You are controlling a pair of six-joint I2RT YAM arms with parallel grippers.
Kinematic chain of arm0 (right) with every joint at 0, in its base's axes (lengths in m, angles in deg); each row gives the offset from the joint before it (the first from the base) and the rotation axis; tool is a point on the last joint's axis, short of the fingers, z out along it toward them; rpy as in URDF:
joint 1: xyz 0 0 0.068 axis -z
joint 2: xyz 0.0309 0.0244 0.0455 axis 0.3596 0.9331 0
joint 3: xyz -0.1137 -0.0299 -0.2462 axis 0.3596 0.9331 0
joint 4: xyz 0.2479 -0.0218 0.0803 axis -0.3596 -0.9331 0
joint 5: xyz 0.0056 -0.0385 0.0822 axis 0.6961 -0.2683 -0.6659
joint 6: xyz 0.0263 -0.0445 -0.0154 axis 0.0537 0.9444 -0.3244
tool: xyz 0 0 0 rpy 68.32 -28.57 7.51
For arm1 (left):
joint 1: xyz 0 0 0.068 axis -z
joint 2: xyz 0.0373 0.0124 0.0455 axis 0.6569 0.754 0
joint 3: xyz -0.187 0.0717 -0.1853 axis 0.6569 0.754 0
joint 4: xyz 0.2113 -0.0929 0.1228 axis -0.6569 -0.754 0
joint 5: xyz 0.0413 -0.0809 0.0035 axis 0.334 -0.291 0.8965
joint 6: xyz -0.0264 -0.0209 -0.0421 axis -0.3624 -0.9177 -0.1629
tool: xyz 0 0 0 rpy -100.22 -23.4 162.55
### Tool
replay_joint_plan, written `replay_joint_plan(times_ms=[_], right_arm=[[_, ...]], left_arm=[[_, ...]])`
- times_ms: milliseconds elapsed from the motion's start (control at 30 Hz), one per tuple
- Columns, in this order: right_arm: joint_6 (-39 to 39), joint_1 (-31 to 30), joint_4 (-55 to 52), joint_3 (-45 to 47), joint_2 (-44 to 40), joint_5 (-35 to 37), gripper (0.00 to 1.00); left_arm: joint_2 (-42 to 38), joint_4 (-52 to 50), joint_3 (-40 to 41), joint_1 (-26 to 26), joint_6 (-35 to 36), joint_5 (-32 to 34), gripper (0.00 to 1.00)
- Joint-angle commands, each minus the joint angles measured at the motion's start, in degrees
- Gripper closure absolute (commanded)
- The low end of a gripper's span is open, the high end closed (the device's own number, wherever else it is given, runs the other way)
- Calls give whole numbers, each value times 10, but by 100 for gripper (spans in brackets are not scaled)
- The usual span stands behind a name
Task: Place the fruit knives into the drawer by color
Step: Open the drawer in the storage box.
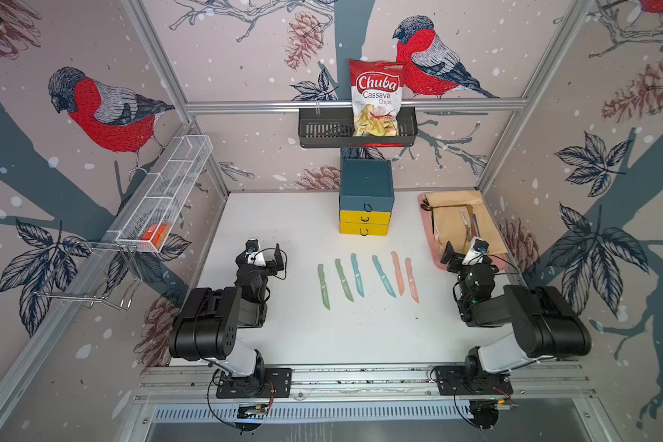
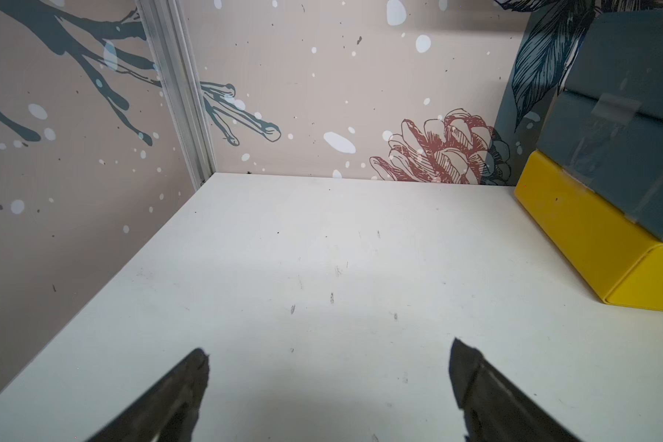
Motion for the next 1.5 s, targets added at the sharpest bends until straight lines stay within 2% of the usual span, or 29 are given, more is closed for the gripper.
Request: replay_joint_plan(times_ms=[0, 367, 600, 700, 800, 867, 967, 1133, 1233, 1333, 1467], right_arm=[[3, -1, 12, 1, -1, 8, 0], [2, -1, 11, 0, 0, 6, 0], [2, 0, 10, -1, -1, 5, 0], [3, -2, 13, 0, -2, 9, 0], [8, -18, 20, 4, -6, 54, 0], [9, -26, 7, 3, -23, 83, 0], [23, -57, -48, -19, -51, 160, 0], [59, -118, -150, -75, -83, 251, 0], [15, -146, -306, -146, -97, 272, 0], [-77, -165, -487, -232, -95, 264, 0], [-184, -197, -624, -306, -87, 233, 0]], left_arm=[[0, 12, -1, 1, 2, 4, 0], [-1, 16, 1, 1, 3, 2, 2], [0, 4, -7, 0, 13, -25, 2], [0, 6, -5, 1, 12, -26, 6], [-17, -40, -24, 1, 20, -42, 7], [-38, -106, -51, 3, 26, -55, 8], [-71, -209, -98, 12, 39, -58, 8], [-120, -294, -148, 52, 75, -55, 4], [-127, -400, -222, 76, 58, -58, 3], [-134, -475, -274, 94, 19, -44, 3], [-141, -553, -334, 106, -70, -58, 3]])
